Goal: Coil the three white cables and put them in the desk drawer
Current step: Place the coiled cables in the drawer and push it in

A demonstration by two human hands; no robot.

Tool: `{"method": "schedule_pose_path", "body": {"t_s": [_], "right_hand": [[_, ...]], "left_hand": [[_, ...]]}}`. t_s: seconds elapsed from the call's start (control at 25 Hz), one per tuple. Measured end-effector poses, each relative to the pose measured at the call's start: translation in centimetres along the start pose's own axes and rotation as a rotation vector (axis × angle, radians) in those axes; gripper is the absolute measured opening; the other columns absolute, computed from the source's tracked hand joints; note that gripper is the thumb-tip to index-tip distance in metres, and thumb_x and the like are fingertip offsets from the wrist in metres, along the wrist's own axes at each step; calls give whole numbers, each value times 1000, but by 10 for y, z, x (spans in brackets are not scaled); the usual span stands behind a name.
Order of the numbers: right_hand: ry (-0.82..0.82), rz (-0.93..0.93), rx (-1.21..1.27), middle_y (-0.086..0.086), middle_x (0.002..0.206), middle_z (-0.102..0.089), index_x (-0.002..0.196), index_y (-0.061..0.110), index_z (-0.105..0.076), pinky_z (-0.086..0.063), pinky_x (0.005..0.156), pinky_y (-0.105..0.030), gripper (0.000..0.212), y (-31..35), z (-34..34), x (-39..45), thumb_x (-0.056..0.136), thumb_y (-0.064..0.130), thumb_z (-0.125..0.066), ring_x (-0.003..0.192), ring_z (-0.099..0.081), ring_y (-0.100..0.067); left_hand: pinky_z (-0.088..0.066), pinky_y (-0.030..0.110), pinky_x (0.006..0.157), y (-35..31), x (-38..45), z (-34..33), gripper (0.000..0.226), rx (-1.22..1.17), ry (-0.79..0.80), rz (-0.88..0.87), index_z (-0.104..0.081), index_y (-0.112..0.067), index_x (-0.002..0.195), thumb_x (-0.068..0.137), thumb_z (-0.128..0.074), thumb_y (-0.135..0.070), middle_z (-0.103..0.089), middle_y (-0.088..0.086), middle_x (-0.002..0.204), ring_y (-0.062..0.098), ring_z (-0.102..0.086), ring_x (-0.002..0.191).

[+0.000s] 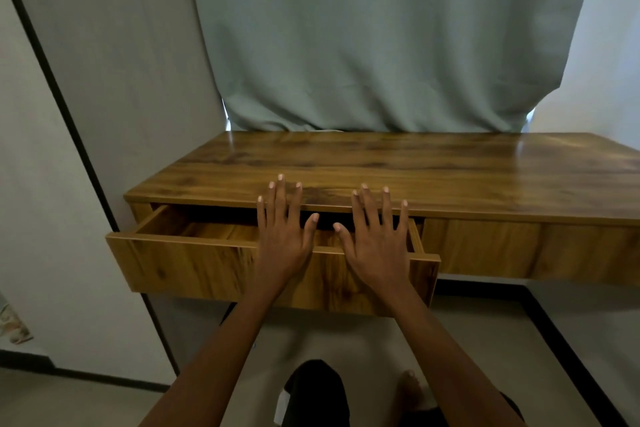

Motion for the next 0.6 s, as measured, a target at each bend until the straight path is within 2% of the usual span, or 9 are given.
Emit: {"method": "schedule_pose_path", "body": {"t_s": [0.16,0.32,0.44,0.6], "right_hand": [[-105,47,-20,-5,168,-18,158,18,-30,-12,121,-61,67,-8,-18,29,105,59,-24,156,-11,-32],[-205,94,-43,-7,165,-27,156,16,-35,-17,120,-62,61,-20,-39,43,107,52,-31,154,-20,-32],[-255,99,-51,-8,164,-30,155,14,-38,-18,120,-61,57,-29,-55,52,108,47,-33,153,-24,-31],[-369,115,-65,-6,162,-33,155,19,-37,-17,120,-54,65,-40,-86,45,102,56,-45,149,-30,-29]], "left_hand": [[-13,55,122,3,13,-30,64,87,-84,-123,-33,-12,154,102,-40,-49,-12,19,165,32,-7,154],[-10,54,123,17,23,-61,69,161,-152,-64,-33,-12,154,101,-37,-57,-15,19,163,32,-9,153],[-12,57,122,30,31,-88,73,174,-148,-6,-31,-12,155,101,-31,-62,-13,18,163,32,-7,153],[-5,56,122,40,35,-112,86,176,-191,17,-22,-17,155,93,-31,-75,-13,16,161,28,1,154]]}}
Point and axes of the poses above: each hand's wrist, its own x-axis towards the middle knuckle, its own z-axis out of the back of the hand, y = z × x, the point moved 9 cm from there along x, towards the middle knuckle
